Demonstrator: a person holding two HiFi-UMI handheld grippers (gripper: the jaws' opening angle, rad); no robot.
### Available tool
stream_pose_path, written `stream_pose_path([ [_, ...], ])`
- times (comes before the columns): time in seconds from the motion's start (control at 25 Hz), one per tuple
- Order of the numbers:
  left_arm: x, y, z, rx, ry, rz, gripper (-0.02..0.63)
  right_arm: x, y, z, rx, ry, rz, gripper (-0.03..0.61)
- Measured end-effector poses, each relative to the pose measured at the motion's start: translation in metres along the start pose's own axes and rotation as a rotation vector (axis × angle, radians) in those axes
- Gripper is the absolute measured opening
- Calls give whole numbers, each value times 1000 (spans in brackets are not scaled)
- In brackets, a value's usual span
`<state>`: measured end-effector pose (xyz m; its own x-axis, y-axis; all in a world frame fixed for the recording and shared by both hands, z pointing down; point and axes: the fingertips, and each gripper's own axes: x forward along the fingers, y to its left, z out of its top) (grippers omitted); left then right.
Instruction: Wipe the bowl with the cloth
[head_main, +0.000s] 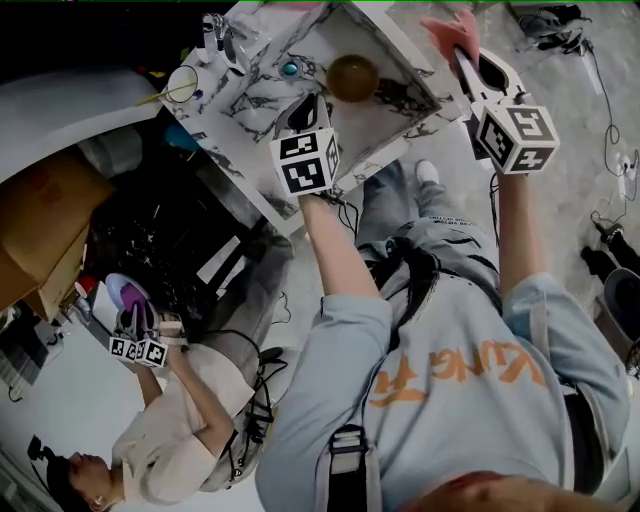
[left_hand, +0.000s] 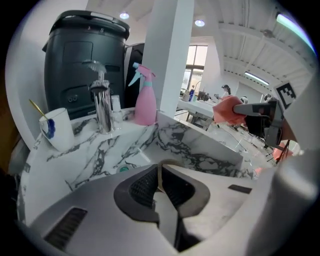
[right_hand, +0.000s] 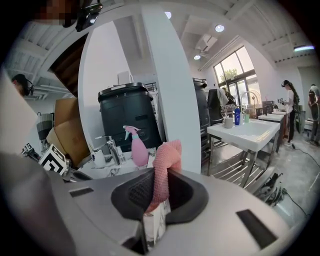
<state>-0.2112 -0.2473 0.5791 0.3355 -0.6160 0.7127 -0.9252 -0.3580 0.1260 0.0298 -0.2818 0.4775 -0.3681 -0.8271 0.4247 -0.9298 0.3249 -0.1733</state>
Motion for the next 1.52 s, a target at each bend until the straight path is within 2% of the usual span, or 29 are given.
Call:
stream_pose_path([
  [0.2, 34, 9, -25, -99, 60, -81, 28, 11, -6, -15, 0, 53, -39, 49],
  [0.32, 50, 16, -42, -125, 106, -112, 30, 18, -2, -26, -7, 85, -43, 49],
  [0.36, 55, 18, -47, -138, 117, -119, 38, 20, -1, -30, -10, 96, -43, 49],
  [0.44, 66, 19, -54, -174, 132, -145, 129, 23, -1, -36, -14, 115, -48, 49],
  [0.64, 90, 13, -69, -188, 193, -188, 146, 28, 1, -40, -46, 152, -63, 49],
  [0.8, 101, 13, -73, -219, 200, -193, 146, 34, 9, -41, -100, 183, -63, 49],
  [1.04, 111, 10, -74, -292, 184, -227, 146, 39, 21, -45, -120, 208, -48, 49],
  [1.24, 119, 15, -75, -301, 185, -192, 135, 40, 29, -45, -133, 222, -40, 49],
  [1.32, 120, 18, -71, -306, 166, -162, 53, 38, 29, -43, -147, 225, -41, 49],
  [1.52, 121, 21, -66, -279, 162, -114, 35, 37, 33, -37, -174, 217, -26, 49],
])
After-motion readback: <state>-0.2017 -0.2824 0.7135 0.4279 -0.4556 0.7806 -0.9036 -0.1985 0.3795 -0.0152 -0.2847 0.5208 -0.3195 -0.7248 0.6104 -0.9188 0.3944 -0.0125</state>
